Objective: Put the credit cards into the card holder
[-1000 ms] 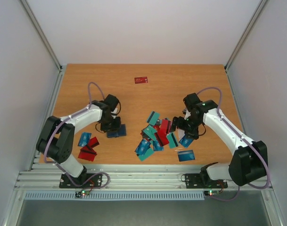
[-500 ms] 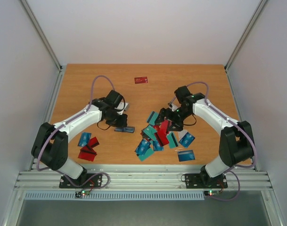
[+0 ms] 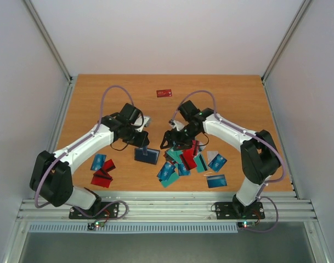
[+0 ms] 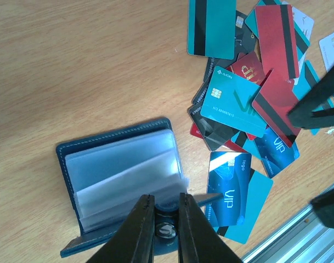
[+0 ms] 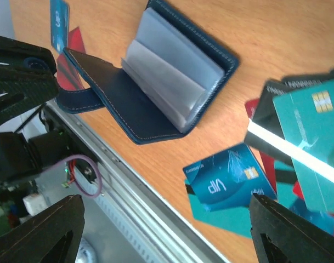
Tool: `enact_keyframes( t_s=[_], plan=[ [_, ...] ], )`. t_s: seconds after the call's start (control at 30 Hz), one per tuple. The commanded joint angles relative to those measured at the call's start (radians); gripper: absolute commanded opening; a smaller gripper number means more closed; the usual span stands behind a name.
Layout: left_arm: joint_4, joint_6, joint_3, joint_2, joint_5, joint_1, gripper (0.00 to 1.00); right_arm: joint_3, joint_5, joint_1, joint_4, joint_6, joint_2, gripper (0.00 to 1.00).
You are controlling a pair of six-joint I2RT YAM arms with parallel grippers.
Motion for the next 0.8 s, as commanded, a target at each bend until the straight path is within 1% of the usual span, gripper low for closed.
enact_keyframes(
  t_s=[0.0,0.1,0.2,0.37,0.53,0.7,0.73,0.77],
  plan=[
    [0.028,0.039,-0.016,-0.038,0.023,-0.004,0.07,0.011,0.000,0.017,0.130,-0.092,0.044,0.81],
    [0.035,0.049,-0.029,-0.077,0.040,-0.004,0.07,0.035,-0.020,0.017,0.152,-0.080,0.095,0.79],
    [0.063,0.059,-0.033,-0.139,0.066,-0.004,0.08,0.098,-0.045,0.016,0.112,-0.055,0.150,0.76],
    [0.092,0.121,0.003,-0.211,0.121,-0.003,0.08,0.134,-0.123,0.013,0.092,-0.013,0.178,0.77],
    [0.208,0.164,-0.022,-0.295,0.173,-0.003,0.07,0.153,-0.198,-0.007,0.055,0.002,0.185,0.79],
    [0.306,0.251,-0.058,-0.385,0.259,-0.003,0.07,0.131,-0.263,-0.036,0.022,-0.015,0.137,0.84],
    [0.333,0.273,-0.069,-0.405,0.275,-0.003,0.06,0.118,-0.280,-0.046,0.019,-0.011,0.125,0.89],
    [0.360,0.291,-0.081,-0.430,0.287,-0.003,0.05,0.102,-0.299,-0.056,0.020,-0.004,0.109,0.97]
  ],
)
